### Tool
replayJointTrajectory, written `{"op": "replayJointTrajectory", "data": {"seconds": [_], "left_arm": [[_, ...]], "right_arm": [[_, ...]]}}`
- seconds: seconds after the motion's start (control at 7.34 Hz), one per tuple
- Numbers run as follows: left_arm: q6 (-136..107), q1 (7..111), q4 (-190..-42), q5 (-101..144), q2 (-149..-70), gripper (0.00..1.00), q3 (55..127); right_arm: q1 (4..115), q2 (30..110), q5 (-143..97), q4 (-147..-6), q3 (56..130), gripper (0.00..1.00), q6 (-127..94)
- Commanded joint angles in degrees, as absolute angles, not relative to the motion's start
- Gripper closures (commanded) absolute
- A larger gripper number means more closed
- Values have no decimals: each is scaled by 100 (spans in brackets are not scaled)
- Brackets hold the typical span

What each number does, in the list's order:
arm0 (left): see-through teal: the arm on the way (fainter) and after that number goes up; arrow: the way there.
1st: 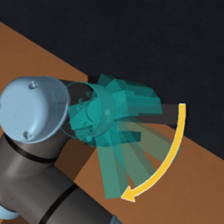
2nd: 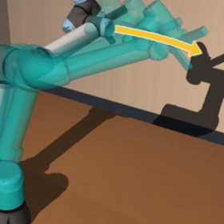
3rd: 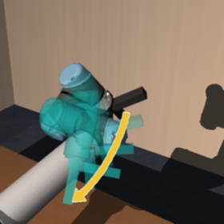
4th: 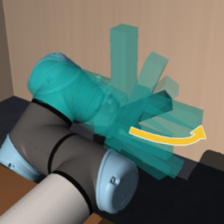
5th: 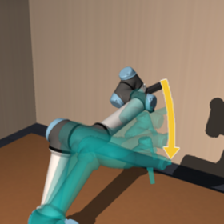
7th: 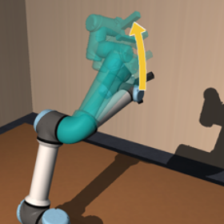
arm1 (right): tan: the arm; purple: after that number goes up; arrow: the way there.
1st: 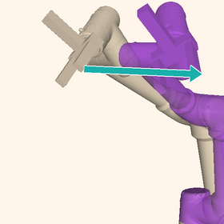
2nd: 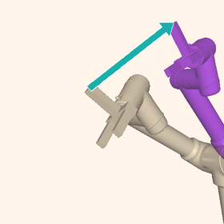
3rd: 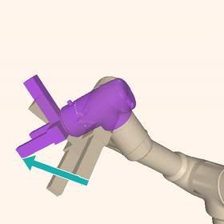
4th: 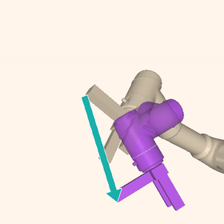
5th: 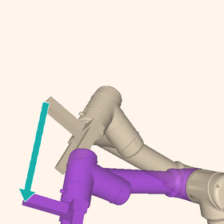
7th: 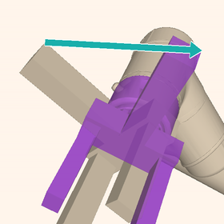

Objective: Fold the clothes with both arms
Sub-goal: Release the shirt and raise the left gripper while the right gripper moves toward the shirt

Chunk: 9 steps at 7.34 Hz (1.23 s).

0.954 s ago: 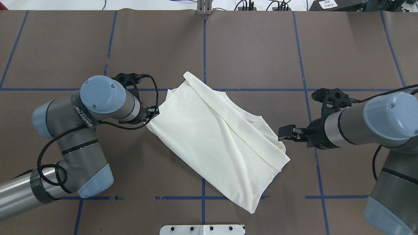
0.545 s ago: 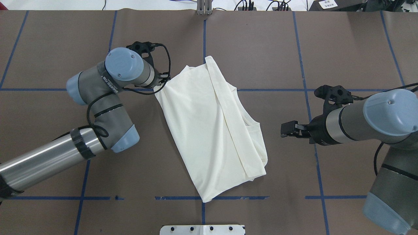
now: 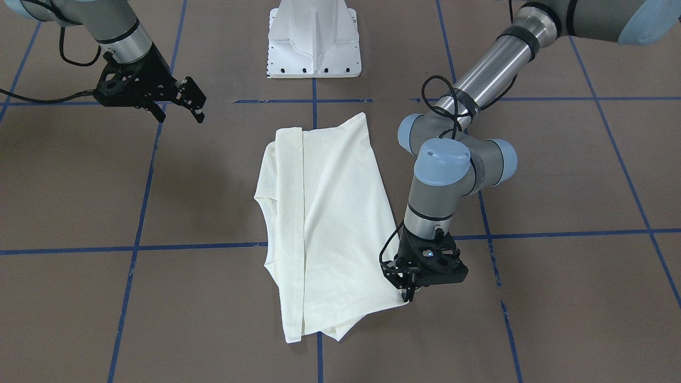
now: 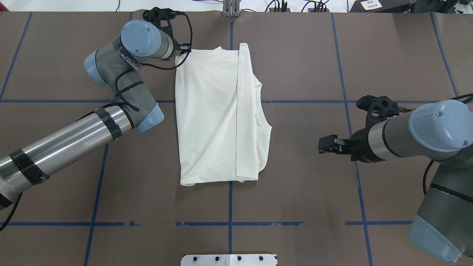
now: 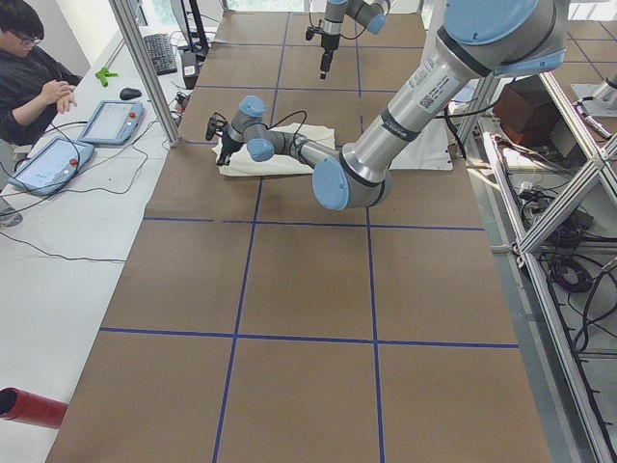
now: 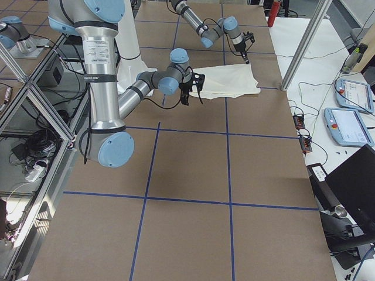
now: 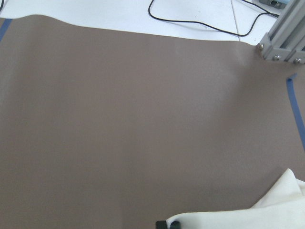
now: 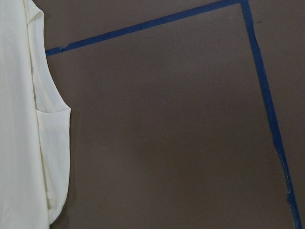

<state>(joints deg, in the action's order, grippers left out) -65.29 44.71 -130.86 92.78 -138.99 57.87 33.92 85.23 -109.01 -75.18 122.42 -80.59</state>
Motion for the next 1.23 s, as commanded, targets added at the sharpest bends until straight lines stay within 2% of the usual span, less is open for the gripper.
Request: {"op": "replayJointTrajectory", "data": {"seconds": [0.0,0.27,0.41,0.55,0.82,1.09], "left_arm": [[-6504,4491,-13210,9193,-13913,1,5713],[-6321,4631,-13201,9385,-13922,0,5800],[-6076,4771,-13062,9944,-13826,0,6079],[-6065,4799,-12773,10323,-13381,0,6674],[-6056,4790,-11390,10345,-12562,0,8639],[-6073,4737,-10698,10668,-11983,0,9838]], "right_arm": [[3384,8307,-10872,-7523,12077,0,-8060],[3314,7721,-10680,-7611,11727,0,-8025],[3200,7438,-10548,-7620,11533,0,-7972],[3043,7114,-10364,-7620,11296,0,-7954],[2717,6341,-9916,-7672,10725,0,-7945],[2331,5812,-9372,-8171,10486,0,-7116]]}}
